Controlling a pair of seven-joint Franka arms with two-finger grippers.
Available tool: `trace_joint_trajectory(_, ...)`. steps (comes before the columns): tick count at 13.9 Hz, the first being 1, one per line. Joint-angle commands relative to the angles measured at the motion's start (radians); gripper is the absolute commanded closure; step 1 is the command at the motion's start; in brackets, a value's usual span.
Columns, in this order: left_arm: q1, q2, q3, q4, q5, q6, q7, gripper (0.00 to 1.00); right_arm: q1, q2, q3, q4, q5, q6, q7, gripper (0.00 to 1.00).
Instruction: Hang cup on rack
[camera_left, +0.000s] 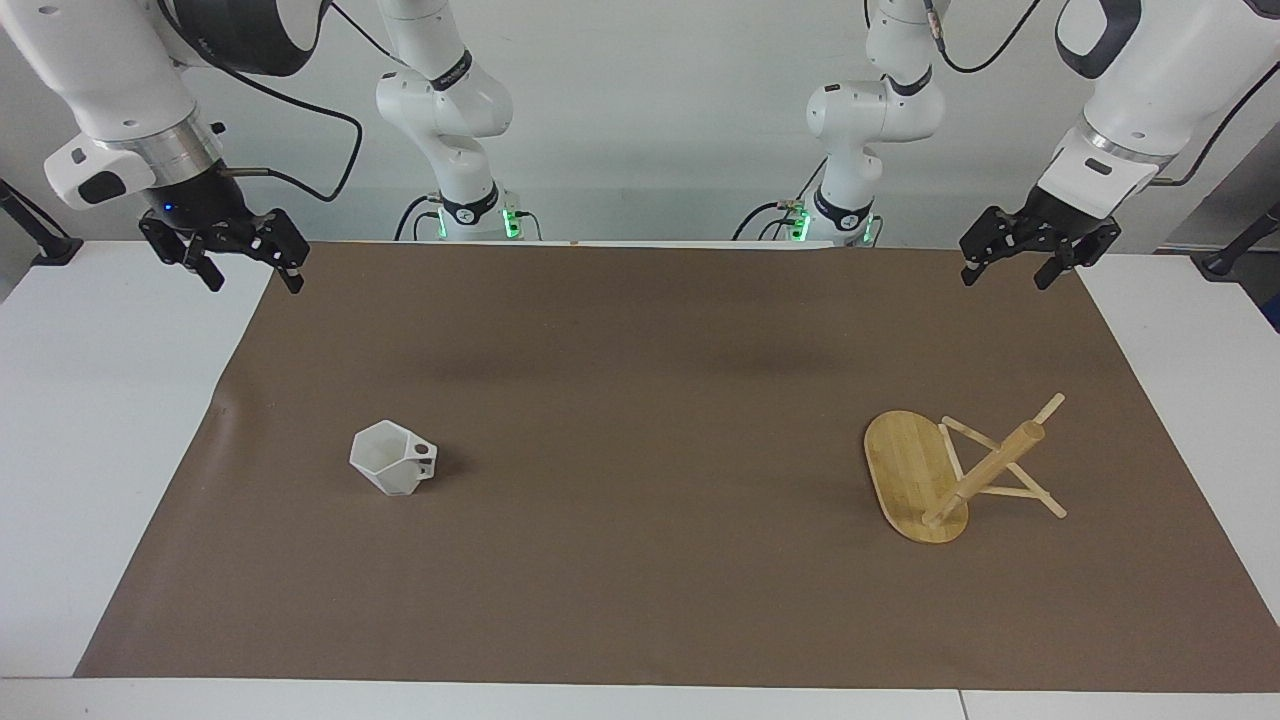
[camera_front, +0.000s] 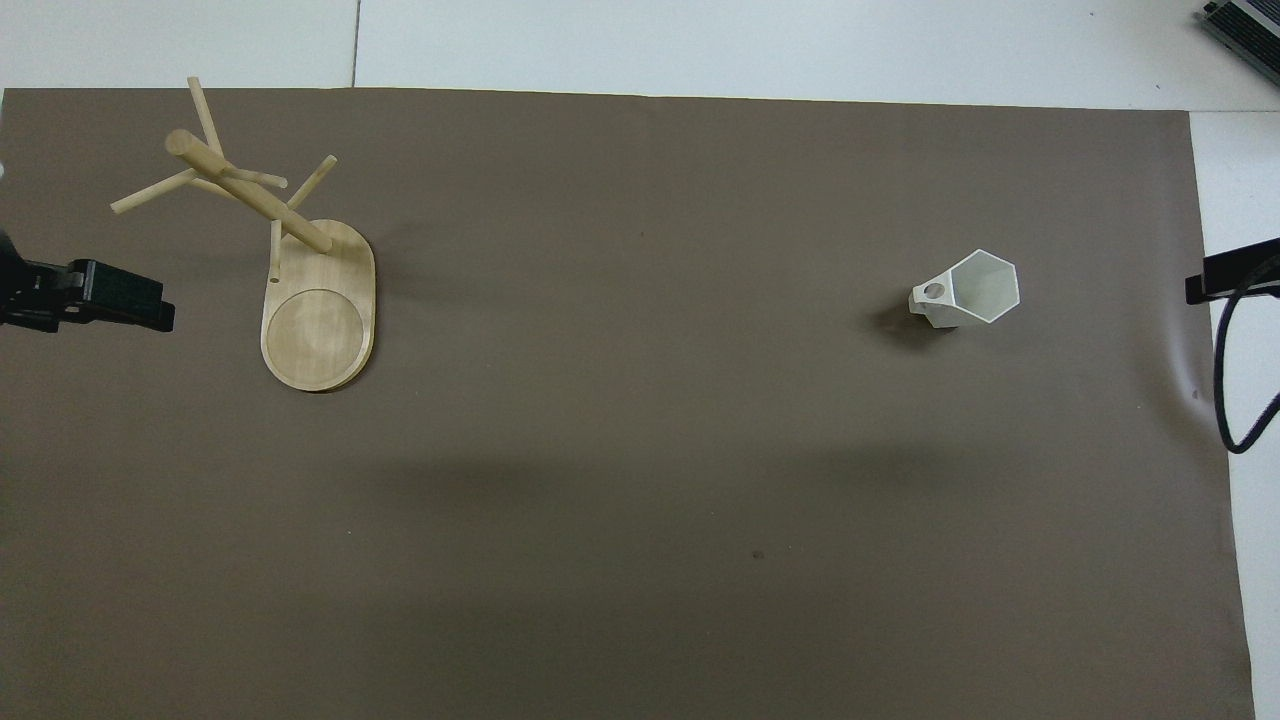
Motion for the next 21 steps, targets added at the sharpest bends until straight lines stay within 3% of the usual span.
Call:
trace_joint_trajectory(1, 0.010, -0.025, -0.004, -0.024, -0.001, -0.006, 0.015, 0.00, -0.002, -0.022, 0.008, -0.032, -0.023, 0.025, 0.022, 0.00)
trace_joint_trajectory(21, 0.010, -0.023, -0.003, -0.024, -0.001, -0.006, 0.015, 0.00, -0.001, -0.034, 0.008, -0.065, -0.003, 0.019, 0.011, 0.00)
